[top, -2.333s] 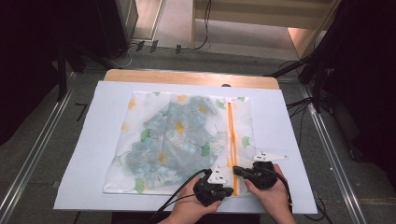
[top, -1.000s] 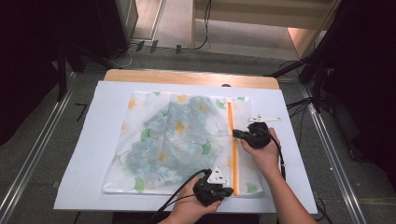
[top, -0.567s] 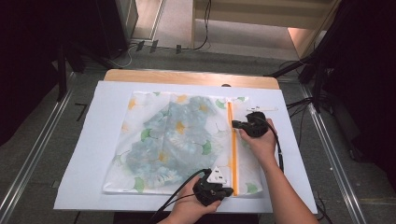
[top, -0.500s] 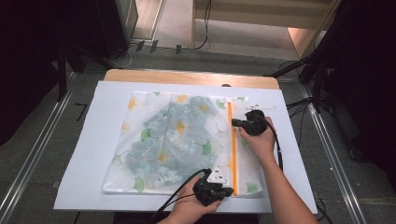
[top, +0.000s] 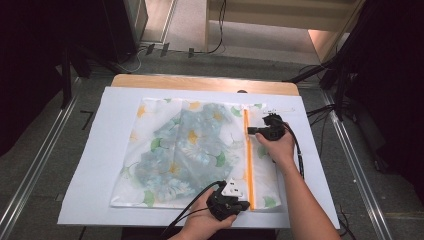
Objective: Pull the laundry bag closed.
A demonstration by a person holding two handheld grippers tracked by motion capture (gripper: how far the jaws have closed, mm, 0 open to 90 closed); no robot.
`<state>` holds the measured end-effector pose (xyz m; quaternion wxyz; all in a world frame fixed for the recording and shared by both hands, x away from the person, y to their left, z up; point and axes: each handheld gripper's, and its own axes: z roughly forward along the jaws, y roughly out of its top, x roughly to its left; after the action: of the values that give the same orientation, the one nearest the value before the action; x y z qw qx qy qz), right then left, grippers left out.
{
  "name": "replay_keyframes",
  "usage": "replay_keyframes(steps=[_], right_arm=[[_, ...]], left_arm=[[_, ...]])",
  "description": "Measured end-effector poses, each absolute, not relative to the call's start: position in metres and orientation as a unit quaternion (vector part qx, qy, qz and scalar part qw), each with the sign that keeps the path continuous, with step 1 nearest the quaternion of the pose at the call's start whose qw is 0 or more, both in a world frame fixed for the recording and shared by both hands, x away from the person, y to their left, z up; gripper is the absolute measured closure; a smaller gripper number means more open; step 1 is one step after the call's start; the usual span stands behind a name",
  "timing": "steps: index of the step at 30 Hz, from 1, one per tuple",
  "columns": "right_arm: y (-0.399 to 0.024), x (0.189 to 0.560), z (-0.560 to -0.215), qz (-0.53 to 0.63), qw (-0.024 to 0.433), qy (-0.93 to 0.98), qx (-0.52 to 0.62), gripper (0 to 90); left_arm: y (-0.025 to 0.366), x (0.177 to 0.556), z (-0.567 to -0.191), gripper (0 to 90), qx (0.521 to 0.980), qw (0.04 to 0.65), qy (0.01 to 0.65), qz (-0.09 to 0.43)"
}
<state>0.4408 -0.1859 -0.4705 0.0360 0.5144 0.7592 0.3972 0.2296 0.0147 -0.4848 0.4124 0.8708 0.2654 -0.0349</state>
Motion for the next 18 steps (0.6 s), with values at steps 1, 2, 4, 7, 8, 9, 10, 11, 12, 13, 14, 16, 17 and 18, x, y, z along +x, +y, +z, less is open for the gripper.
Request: replay_keyframes(steps=[1, 2, 4, 7, 8, 9, 10, 11, 12, 13, 14, 16, 17, 18], right_arm=[[-0.183, 0.438, -0.473, 0.388, 0.05, 0.757, 0.524, 87.8], [-0.182, 0.437, -0.472, 0.38, 0.054, 0.754, 0.532, 84.1], [-0.181, 0.434, -0.475, 0.391, 0.042, 0.735, 0.552, 82.2], [-0.177, 0.432, -0.475, 0.393, 0.024, 0.732, 0.556, 81.0], [-0.176, 0.432, -0.474, 0.395, 0.02, 0.731, 0.557, 80.9], [-0.175, 0.431, -0.474, 0.395, 0.014, 0.731, 0.556, 80.5], [-0.174, 0.431, -0.473, 0.394, 0.009, 0.732, 0.555, 79.6], [-0.174, 0.43, -0.473, 0.394, 0.002, 0.734, 0.554, 79.0], [-0.173, 0.43, -0.473, 0.391, -0.007, 0.737, 0.552, 79.3], [-0.171, 0.43, -0.474, 0.384, -0.006, 0.742, 0.549, 81.5], [-0.171, 0.429, -0.474, 0.38, -0.001, 0.746, 0.547, 83.3], [-0.169, 0.429, -0.473, 0.371, 0.012, 0.751, 0.546, 89.3], [-0.168, 0.428, -0.473, 0.365, 0.02, 0.757, 0.541, 90.0], [-0.167, 0.428, -0.472, 0.36, 0.029, 0.765, 0.533, 90.0]], left_arm=[[0.015, 0.229, -0.485, 90.0, 0.871, 0.412, 0.265, -0.034], [0.015, 0.23, -0.485, 90.0, 0.872, 0.411, 0.264, -0.034], [0.015, 0.23, -0.485, 90.0, 0.872, 0.411, 0.264, -0.034], [0.015, 0.229, -0.485, 90.0, 0.872, 0.411, 0.264, -0.033], [0.015, 0.23, -0.485, 90.0, 0.872, 0.411, 0.264, -0.034], [0.015, 0.23, -0.485, 90.0, 0.872, 0.411, 0.264, -0.034], [0.015, 0.23, -0.485, 90.0, 0.872, 0.411, 0.264, -0.034], [0.015, 0.23, -0.485, 90.0, 0.872, 0.411, 0.264, -0.034], [0.015, 0.229, -0.485, 90.0, 0.872, 0.411, 0.264, -0.033], [0.015, 0.229, -0.485, 90.0, 0.872, 0.411, 0.264, -0.033], [0.015, 0.229, -0.484, 90.0, 0.873, 0.409, 0.263, -0.032], [0.015, 0.229, -0.484, 90.0, 0.873, 0.409, 0.263, -0.031], [0.015, 0.229, -0.484, 90.0, 0.873, 0.409, 0.263, -0.031], [0.015, 0.229, -0.484, 90.0, 0.873, 0.409, 0.263, -0.031]])
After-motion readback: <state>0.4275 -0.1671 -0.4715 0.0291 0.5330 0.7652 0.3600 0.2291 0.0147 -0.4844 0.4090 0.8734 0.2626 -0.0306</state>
